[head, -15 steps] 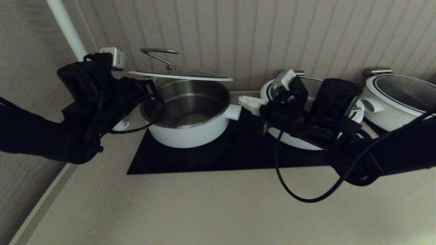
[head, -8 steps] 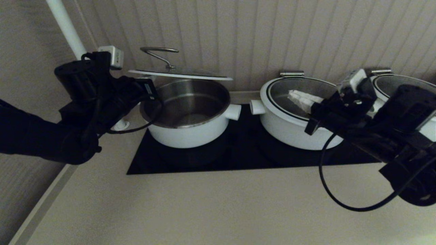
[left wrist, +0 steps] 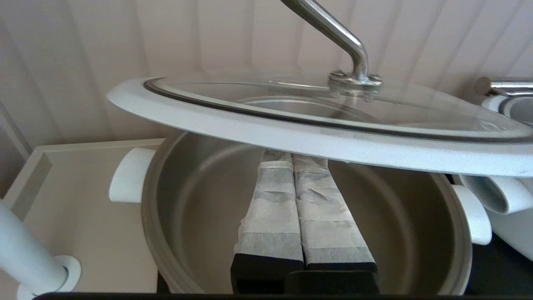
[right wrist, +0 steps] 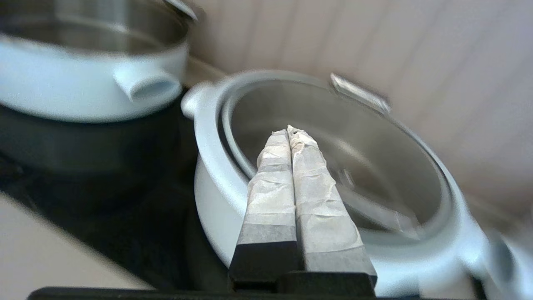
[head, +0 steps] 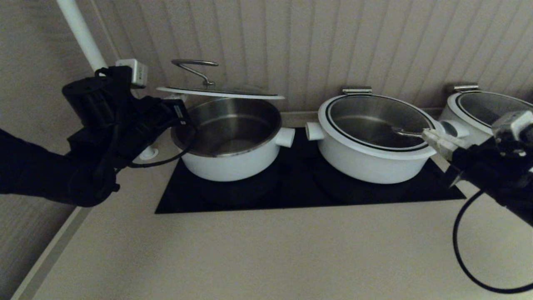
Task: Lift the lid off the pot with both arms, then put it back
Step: Open the pot lid completely
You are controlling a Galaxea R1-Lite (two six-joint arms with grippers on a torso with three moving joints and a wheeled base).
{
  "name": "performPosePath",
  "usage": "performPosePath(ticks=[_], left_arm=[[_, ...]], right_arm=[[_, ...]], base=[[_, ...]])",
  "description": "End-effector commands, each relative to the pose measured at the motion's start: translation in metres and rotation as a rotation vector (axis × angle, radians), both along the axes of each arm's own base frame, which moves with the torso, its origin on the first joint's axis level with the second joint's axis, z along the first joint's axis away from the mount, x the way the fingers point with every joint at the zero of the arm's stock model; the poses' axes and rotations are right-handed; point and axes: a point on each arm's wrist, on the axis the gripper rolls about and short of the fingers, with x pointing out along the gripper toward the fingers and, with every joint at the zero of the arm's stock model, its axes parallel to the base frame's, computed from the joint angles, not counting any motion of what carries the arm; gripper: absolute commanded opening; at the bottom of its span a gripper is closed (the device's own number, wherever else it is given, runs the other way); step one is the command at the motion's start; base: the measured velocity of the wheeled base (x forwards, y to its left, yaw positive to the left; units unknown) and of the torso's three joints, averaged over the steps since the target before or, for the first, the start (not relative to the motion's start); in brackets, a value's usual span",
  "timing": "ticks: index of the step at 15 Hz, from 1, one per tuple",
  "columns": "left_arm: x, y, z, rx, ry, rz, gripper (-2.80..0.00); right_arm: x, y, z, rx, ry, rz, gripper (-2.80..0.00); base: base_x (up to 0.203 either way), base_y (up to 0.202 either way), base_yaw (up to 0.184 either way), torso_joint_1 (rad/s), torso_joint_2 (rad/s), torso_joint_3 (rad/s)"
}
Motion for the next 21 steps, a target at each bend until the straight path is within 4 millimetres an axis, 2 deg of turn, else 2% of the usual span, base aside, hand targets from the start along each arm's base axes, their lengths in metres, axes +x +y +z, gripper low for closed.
performPosePath(ticks=[1, 4, 6, 8, 14, 17, 21], left_arm=[[-0.001, 0.0, 0.001, -0.003, -0.006, 0.003, -2.8], [-0.002, 0.0, 0.002, -0.004, -0.007, 0.007, -2.8], [-0.002, 0.0, 0.003, -0.005, -0.011, 0.008, -2.8], [-0.004, 0.001, 0.006, -0.007, -0.018, 0.01, -2.8], [-0.006, 0.001, 0.008, -0.008, -0.024, 0.02, -2.8], [-0.005, 0.002, 0.007, -0.008, -0.022, 0.021, -2.8], [-0.005, 0.002, 0.007, -0.008, -0.021, 0.021, -2.8]], right_arm=[[-0.031, -0.006, 0.001, -0.002, -0.01, -0.031, -2.8], [-0.077, -0.012, -0.017, 0.0, 0.05, -0.074, -2.8], [-0.101, -0.014, -0.026, 0.001, 0.081, -0.098, -2.8], [-0.109, -0.015, -0.027, 0.004, 0.112, -0.12, -2.8], [-0.111, -0.021, -0.036, 0.035, 0.207, -0.354, -2.8], [-0.131, -0.02, -0.049, 0.043, 0.351, -0.356, -2.8], [-0.182, -0.016, -0.069, 0.088, 0.51, -0.358, -2.8]], base=[[0.0, 0.0, 0.0, 0.0, 0.0, 0.0], [0.0, 0.0, 0.0, 0.0, 0.0, 0.0], [0.0, 0.0, 0.0, 0.0, 0.0, 0.0], [0.0, 0.0, 0.0, 0.0, 0.0, 0.0], [0.0, 0.0, 0.0, 0.0, 0.0, 0.0], [0.0, 0.0, 0.0, 0.0, 0.0, 0.0], [0.0, 0.0, 0.0, 0.0, 0.0, 0.0]])
